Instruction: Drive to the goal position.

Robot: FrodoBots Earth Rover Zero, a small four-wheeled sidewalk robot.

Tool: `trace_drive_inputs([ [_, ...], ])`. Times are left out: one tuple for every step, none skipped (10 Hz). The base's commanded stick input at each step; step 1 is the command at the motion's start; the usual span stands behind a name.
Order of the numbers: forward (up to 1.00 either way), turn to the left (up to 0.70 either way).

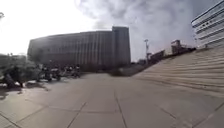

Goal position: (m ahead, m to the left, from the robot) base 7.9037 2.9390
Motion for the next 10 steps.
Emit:
trace_drive_inputs([
  [0.70,0.00],
  [0.70,0.00],
  [0.70,0.00],
  [0.70,0.00],
  [0.70,0.00],
  [0.70,0.00],
  [0.70,0.00],
  [0.70,0.00],
  [0.70,0.00],
  [0.70,0.00],
])
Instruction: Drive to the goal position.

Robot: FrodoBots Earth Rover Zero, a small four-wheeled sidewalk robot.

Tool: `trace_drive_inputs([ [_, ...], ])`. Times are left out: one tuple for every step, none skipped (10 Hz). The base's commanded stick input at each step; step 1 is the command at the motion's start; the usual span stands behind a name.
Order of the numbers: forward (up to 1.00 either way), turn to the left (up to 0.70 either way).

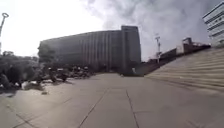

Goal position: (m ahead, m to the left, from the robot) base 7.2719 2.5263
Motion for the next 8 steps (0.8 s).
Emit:
trace_drive_inputs([
  [0.70,-0.14],
  [0.70,-0.25],
  [0.70,-0.23],
  [0.70,-0.22],
  [0.70,-0.01],
  [0.70,0.00],
  [0.70,0.00],
  [0.70,0.00],
])
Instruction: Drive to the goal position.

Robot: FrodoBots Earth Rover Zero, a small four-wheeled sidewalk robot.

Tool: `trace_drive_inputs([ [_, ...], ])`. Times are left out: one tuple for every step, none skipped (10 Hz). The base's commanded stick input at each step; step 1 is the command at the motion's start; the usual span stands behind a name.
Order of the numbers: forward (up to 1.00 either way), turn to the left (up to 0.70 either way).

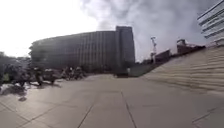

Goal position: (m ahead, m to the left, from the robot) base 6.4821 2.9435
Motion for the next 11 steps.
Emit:
trace_drive_inputs([
  [0.70,0.00],
  [0.70,0.00],
  [0.70,0.00],
  [0.70,0.00],
  [0.70,0.00],
  [0.70,0.00],
  [0.70,0.00],
  [0.70,0.00],
  [0.70,0.00],
  [0.70,0.00],
  [0.70,0.00],
])
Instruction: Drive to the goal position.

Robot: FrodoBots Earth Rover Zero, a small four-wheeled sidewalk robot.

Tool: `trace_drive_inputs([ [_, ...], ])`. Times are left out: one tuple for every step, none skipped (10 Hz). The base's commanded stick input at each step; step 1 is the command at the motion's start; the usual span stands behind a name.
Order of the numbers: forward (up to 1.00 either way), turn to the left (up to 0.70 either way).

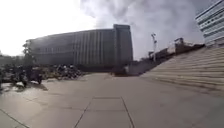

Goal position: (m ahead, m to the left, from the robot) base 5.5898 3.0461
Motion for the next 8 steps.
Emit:
trace_drive_inputs([
  [0.70,0.00],
  [0.70,0.00],
  [0.70,0.00],
  [0.70,0.00],
  [0.70,0.00],
  [0.70,0.00],
  [0.70,0.00],
  [0.70,0.00],
])
